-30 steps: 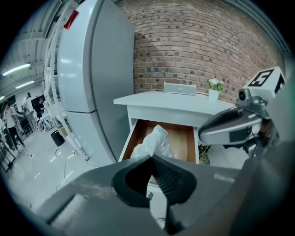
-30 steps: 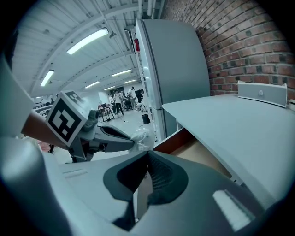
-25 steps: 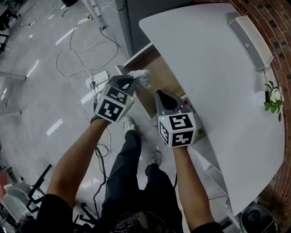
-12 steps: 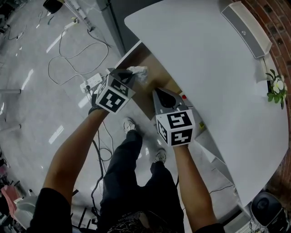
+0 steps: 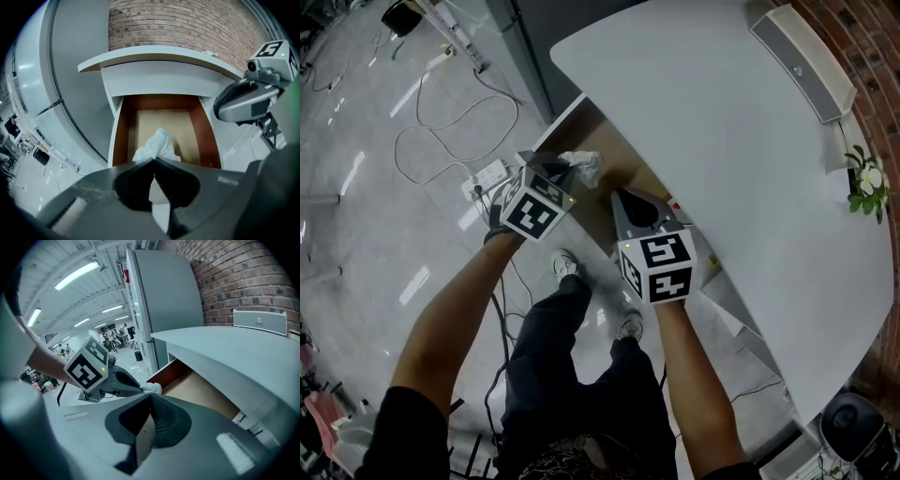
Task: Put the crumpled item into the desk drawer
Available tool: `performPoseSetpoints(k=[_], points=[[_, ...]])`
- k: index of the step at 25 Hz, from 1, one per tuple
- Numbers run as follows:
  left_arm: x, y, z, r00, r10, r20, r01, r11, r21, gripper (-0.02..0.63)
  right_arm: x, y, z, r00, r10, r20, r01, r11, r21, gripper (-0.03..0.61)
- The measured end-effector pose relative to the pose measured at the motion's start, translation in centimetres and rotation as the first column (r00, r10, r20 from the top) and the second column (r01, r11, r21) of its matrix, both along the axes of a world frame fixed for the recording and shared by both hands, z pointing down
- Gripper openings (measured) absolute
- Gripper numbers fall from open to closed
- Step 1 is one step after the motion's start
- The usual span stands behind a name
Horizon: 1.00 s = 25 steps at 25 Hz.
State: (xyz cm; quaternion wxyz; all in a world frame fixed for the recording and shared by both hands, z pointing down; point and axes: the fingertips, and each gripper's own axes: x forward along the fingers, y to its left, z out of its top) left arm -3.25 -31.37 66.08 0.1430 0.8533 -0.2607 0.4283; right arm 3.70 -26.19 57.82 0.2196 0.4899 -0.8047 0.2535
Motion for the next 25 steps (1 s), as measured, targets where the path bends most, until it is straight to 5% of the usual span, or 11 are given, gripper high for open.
performPoseSetpoints(k=[5,8,25], points=[[0.1,0.1,0.5,1.000,-0.010,-0.010,0.010,1.000,-0.012,0.020,0.0,0.0,0.5,1.000,-0.015,-0.007,0.015,1.000,-0.012,0.003],[0.1,0.2,0.6,1.000,-0.008,-0.012,0.008,1.000,-0.021,0.085,-0.1,0.1,0.5,1.000,-0.025,-0.006,0.024,1.000,-0.015,0.003],[-1.6,2.6,-6.3,0.991,-0.129,-0.040,0.131,0.991,0.037,0.085,-1.4,1.5,-4.5,0.992,-0.122,0.021,0.121,0.992,0.038,0.003]])
